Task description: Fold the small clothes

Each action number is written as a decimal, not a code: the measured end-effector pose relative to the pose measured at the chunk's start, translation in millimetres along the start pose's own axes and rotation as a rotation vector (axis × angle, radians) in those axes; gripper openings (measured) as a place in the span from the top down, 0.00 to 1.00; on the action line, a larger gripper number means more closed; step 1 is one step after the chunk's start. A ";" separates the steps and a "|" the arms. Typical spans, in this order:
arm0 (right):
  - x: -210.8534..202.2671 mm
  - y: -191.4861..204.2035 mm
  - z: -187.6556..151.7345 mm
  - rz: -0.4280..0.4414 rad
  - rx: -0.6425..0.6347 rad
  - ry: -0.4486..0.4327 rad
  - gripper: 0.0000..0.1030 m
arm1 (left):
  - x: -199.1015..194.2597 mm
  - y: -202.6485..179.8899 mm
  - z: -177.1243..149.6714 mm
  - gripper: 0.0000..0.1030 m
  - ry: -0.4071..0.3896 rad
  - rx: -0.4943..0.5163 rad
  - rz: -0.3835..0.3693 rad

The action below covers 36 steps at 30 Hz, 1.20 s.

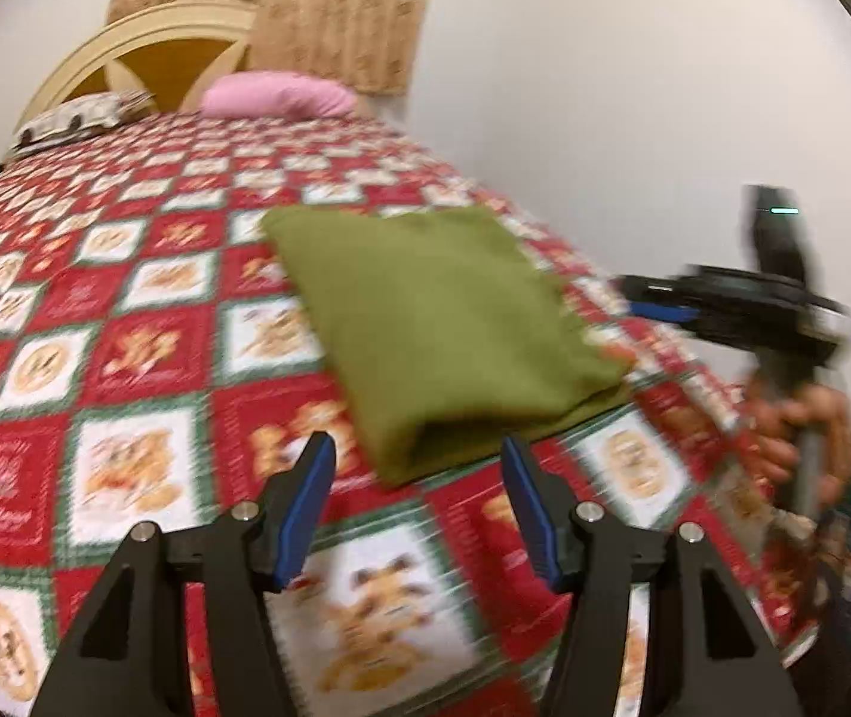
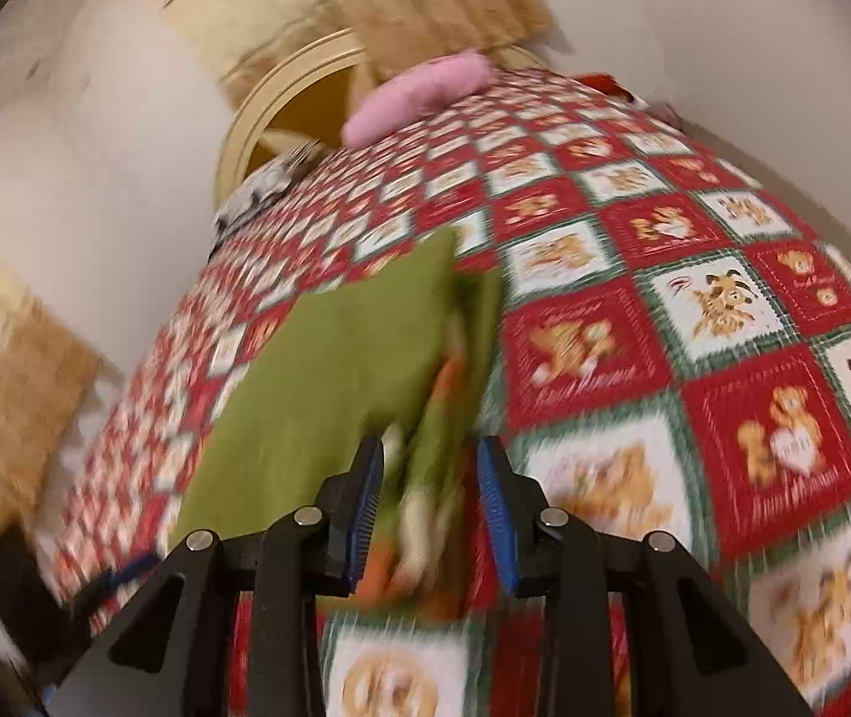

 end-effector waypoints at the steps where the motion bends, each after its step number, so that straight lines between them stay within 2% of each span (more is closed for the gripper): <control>1: -3.2 10.0 -9.2 -0.024 -0.054 0.004 0.67 | 3.5 1.3 -2.4 0.42 0.014 -0.005 0.018; 4: -4.9 29.3 -29.4 -0.067 -0.174 0.022 0.67 | 14.8 2.2 -4.3 0.42 0.042 -0.040 0.034; 6: -2.1 30.0 -33.3 -0.089 -0.188 0.028 0.67 | 28.1 3.0 -0.6 0.37 0.064 -0.049 0.052; 7: -2.6 26.7 -34.2 -0.091 -0.183 0.028 0.67 | 32.4 2.1 0.5 0.32 0.073 -0.049 0.072; 10: 5.3 24.9 -30.5 -0.088 -0.172 0.031 0.66 | 46.4 -0.6 6.5 0.31 0.091 -0.046 0.174; 12: 13.5 29.0 -30.4 -0.092 -0.195 0.042 0.66 | 50.7 7.4 10.1 0.31 0.096 -0.086 0.208; 15: 31.3 30.6 -33.3 -0.110 -0.223 0.083 0.66 | 58.2 17.6 10.6 0.25 0.115 -0.145 0.230; 22: 39.3 35.6 -47.5 -0.150 -0.314 0.115 0.66 | 65.5 19.3 7.1 0.18 0.128 -0.134 0.266; 24: 42.9 41.6 -50.9 -0.186 -0.352 0.127 0.76 | 67.7 19.1 11.1 0.22 0.125 -0.142 0.274; 25: 44.3 46.4 -54.1 -0.201 -0.389 0.144 0.83 | 67.4 17.9 11.8 0.34 0.121 -0.136 0.274; 26: 43.9 49.4 -55.4 -0.211 -0.407 0.152 0.85 | 66.8 14.9 11.7 0.53 0.118 -0.126 0.263; 27: 42.0 50.3 -55.2 -0.217 -0.413 0.156 0.87 | 65.3 10.2 11.5 0.63 0.112 -0.095 0.235; 28: 37.6 47.9 -52.7 -0.214 -0.397 0.154 0.90 | 62.2 4.1 11.6 0.79 0.104 -0.056 0.228; 31: 18.2 29.3 -42.8 -0.180 -0.282 0.109 0.91 | 47.6 -8.4 11.4 0.82 0.055 0.038 0.280; 32: 14.4 24.3 -42.2 -0.170 -0.251 0.101 0.92 | 43.0 -7.6 10.3 0.82 0.043 0.045 0.277; 36: 12.7 -10.2 -52.7 -0.109 -0.091 0.100 0.92 | 52.5 3.0 2.8 0.76 0.095 0.021 0.241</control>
Point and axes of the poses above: each gripper's, at about its wrist camera, not at the fingertips, and x roughly the way its jaws point, y to its left, z to its top, the point moved 1 cm from there along x, roughly the way its jaws point, and after that the axes turned 7 degrees about x, right-handed, at the moved point
